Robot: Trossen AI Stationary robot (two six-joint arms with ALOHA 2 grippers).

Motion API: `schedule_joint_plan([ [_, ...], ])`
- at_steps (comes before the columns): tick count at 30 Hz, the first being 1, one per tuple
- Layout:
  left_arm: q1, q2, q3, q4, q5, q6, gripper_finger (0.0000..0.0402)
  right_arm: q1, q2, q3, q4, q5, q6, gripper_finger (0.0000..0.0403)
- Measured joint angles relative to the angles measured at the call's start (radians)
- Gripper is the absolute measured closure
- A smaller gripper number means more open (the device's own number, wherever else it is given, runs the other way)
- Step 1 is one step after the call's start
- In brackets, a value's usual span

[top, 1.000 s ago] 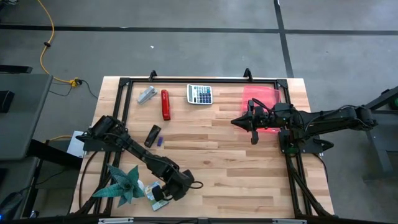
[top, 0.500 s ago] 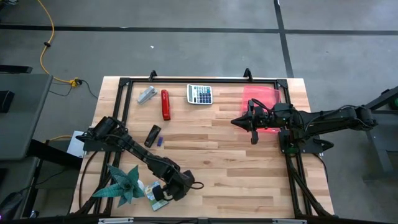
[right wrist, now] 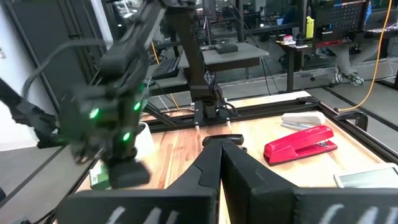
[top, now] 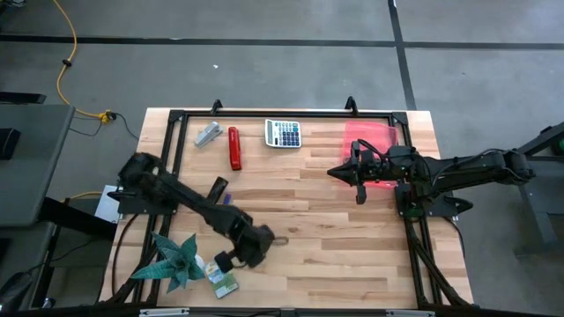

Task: Pack school essentials
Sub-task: Put the yellow eraser into the pink supply box

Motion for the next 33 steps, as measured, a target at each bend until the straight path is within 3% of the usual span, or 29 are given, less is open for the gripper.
schedule_joint_plan([
  [5,0.121,-0.132,0.000,0.021,-0.010,-0.112,0.0401,0.000,0.000,0.000,0.000,-0.018,0.032,0.0403],
  [17,0.370,-0.345,0.000,0.172,-0.271,-0.292,0.0401,0.000,0.000,0.000,0.005,-0.018,0.225,0.0402],
  [22,0.417,-0.395,-0.134,0.437,-0.267,-0.417,0.0401,0.000,0.000,0.000,0.005,-0.018,0.233,0.0392],
  [28,0.435,-0.419,-0.345,0.897,-0.305,-0.607,0.0401,0.000,0.013,0.000,0.029,-0.007,0.226,0.0363],
  [33,0.441,-0.417,-0.352,0.892,-0.350,-0.632,0.0401,0.000,0.103,0.001,0.113,0.013,0.278,0.0325],
])
